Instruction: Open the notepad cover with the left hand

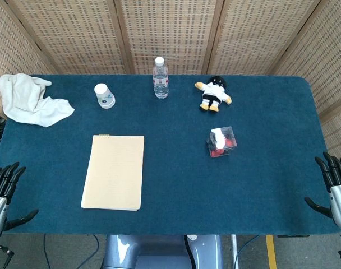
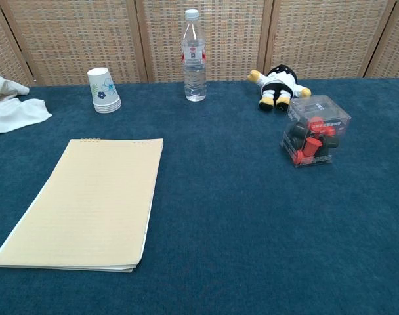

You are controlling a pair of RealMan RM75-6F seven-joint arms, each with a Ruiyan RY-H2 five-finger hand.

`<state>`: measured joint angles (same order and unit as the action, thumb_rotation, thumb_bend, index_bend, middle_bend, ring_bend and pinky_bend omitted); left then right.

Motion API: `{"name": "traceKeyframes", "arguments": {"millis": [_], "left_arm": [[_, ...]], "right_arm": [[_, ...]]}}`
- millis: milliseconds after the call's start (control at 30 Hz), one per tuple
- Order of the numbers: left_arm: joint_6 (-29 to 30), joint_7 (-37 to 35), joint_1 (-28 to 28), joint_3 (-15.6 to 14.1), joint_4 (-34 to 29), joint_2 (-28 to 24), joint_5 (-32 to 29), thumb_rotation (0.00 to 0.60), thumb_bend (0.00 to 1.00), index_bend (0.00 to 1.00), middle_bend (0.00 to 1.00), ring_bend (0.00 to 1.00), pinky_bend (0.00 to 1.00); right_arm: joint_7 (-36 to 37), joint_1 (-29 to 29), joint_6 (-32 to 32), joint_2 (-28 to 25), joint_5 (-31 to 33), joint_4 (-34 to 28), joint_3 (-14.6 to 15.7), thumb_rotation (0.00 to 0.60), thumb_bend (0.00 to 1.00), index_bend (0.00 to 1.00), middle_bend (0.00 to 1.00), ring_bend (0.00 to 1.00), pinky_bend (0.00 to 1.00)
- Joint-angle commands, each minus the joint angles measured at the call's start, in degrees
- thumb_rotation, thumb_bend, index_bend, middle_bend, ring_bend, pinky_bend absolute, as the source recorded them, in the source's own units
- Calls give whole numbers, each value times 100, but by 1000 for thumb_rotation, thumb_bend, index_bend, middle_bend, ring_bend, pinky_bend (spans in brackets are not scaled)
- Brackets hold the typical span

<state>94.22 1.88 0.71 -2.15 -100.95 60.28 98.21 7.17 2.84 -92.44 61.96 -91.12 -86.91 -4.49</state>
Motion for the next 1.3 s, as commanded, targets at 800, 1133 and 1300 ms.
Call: {"name": "traceKeyframes", "arguments": {"millis": [800,1133,1300], "left_arm": [[-2296,311,-1094,-119,1445,1591,-294,600,199,0,0,0,0],[-2661,749,-1264,-85,1890,2306,-542,600,228,0,0,0,0],[-2731,737,-1328,-72,2176,2571,-649,600,280,0,0,0,0]], "right_arm": [[286,2,69,-88,115,-6,-36,600,0,0,0,0,0],[269,15,112,-75,107,0,-17,600,0,0,0,0,0],[239,23,125,-62,101,6,-12,600,0,0,0,0,0]]}}
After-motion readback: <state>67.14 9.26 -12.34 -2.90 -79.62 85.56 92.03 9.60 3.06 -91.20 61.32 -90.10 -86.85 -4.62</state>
